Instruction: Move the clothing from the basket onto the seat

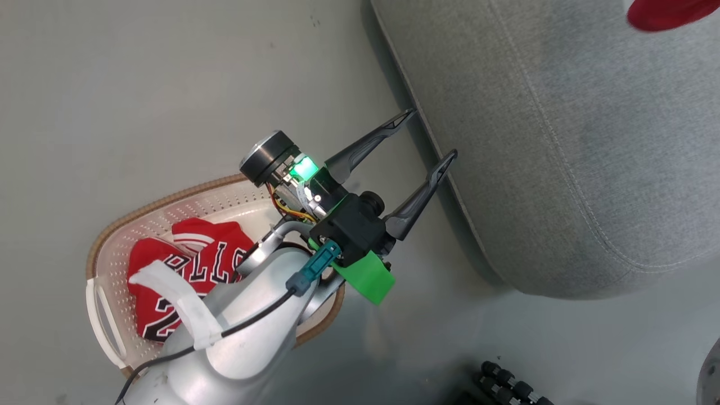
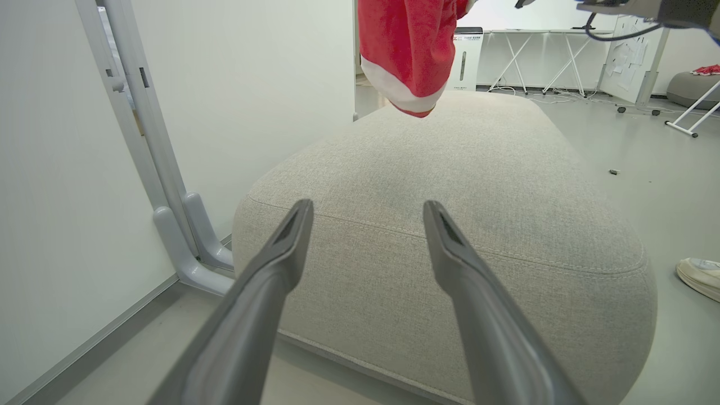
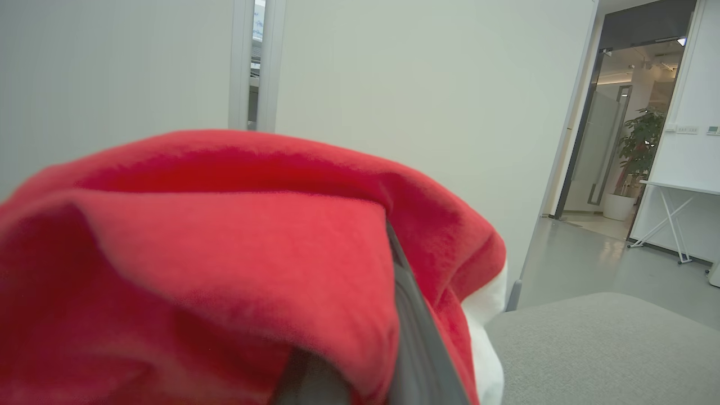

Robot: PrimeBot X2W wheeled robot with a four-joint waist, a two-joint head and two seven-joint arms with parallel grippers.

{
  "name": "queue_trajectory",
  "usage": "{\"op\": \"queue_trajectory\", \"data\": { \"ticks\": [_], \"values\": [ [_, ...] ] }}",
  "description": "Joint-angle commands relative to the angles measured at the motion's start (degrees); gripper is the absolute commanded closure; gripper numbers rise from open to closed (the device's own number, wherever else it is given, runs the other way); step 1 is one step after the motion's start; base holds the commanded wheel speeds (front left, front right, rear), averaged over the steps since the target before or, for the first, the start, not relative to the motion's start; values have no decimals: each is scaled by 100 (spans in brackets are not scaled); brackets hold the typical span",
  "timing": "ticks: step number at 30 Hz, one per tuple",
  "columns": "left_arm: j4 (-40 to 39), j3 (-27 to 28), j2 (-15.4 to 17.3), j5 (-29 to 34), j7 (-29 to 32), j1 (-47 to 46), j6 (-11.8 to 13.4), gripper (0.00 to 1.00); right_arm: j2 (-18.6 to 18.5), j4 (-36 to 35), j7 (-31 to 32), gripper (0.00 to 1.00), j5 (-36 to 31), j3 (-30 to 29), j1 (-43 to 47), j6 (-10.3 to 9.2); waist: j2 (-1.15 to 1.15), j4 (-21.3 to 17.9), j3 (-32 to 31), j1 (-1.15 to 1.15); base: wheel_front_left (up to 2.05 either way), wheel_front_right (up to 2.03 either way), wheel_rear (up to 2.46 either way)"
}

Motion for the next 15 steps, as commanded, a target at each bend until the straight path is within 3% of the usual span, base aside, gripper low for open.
{"op": "queue_trajectory", "data": {
  "ticks": [1, 9, 15],
  "values": [
    [-26, -15, 49, 37, -6, -159, -23, 0, -102, 64, -14, 100, -40, -83, -207, -6, 57, 207, 613, 0, 0, 0, 0],
    [-66, -77, 103, 104, -6, -454, -23, 0, -518, 864, -14, 100, -135, -491, -1053, -6, 57, 326, 1137, 0, 0, 0, 0],
    [-49, -125, 167, 115, -5, -538, -23, 0, -556, 1826, -14, 100, -222, -484, -1239, -6, 57, 340, 1332, 0, 0, 0, 0]
  ]
}}
